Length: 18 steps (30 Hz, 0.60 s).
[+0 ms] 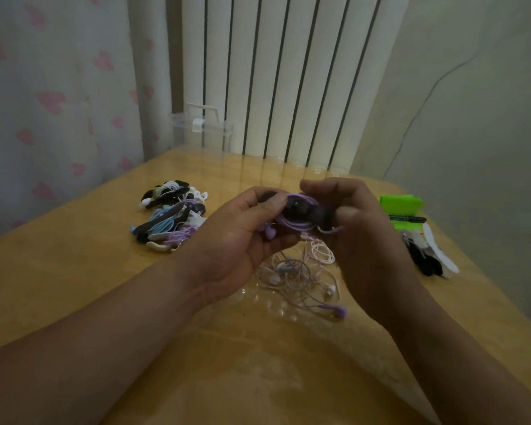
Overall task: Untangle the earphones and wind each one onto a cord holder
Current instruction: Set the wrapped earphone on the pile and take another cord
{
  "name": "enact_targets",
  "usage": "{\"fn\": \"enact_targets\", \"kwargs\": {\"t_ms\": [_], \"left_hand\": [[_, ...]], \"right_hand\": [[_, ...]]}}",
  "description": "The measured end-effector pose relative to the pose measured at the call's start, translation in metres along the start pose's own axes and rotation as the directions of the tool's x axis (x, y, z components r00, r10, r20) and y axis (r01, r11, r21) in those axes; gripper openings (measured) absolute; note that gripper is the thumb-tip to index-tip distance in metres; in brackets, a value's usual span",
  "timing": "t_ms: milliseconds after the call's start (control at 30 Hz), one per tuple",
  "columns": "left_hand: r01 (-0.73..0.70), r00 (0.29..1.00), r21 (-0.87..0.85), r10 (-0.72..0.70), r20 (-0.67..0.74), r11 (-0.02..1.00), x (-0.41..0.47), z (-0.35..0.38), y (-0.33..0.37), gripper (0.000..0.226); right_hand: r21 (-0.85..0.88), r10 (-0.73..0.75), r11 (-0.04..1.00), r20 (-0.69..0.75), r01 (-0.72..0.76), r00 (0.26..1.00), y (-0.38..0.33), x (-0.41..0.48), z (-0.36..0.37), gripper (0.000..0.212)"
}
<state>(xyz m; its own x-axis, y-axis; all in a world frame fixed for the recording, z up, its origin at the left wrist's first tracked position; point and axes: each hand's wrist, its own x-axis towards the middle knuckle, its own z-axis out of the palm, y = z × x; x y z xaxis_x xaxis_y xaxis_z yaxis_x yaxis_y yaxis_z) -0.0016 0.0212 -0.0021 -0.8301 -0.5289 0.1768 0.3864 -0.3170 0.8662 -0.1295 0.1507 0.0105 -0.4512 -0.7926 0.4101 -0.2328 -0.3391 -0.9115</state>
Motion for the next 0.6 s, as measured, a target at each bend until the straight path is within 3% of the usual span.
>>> {"fn": "enact_targets", "kwargs": {"t_ms": [67, 133, 300, 600], "left_hand": [[0.003, 0.999, -0.040, -0.002, 0.043, 0.999, 0.002, -0.003, 0.001, 0.034], [0.021, 0.994, -0.072, -0.013, 0.111, 0.997, 0.002, -0.005, 0.002, 0.030], [0.063, 0.961, -0.074, -0.041, 0.273, 0.995, 0.003, -0.012, 0.000, 0.020], [0.130, 0.950, -0.149, -0.080, 0.303, 0.980, 0.010, -0.029, 0.006, 0.021]], "right_hand": [[0.230, 0.100, 0.971, -0.126, -0.069, 0.987, -0.002, 0.004, -0.001, 0.027], [0.339, 0.189, 0.932, -0.158, -0.126, 0.969, -0.001, 0.004, -0.002, 0.028], [0.160, 0.169, 0.973, -0.010, -0.165, 0.986, 0.004, 0.001, -0.006, 0.031], [0.079, 0.102, 0.991, 0.125, -0.112, 0.987, -0.002, -0.001, -0.009, 0.013]]}}
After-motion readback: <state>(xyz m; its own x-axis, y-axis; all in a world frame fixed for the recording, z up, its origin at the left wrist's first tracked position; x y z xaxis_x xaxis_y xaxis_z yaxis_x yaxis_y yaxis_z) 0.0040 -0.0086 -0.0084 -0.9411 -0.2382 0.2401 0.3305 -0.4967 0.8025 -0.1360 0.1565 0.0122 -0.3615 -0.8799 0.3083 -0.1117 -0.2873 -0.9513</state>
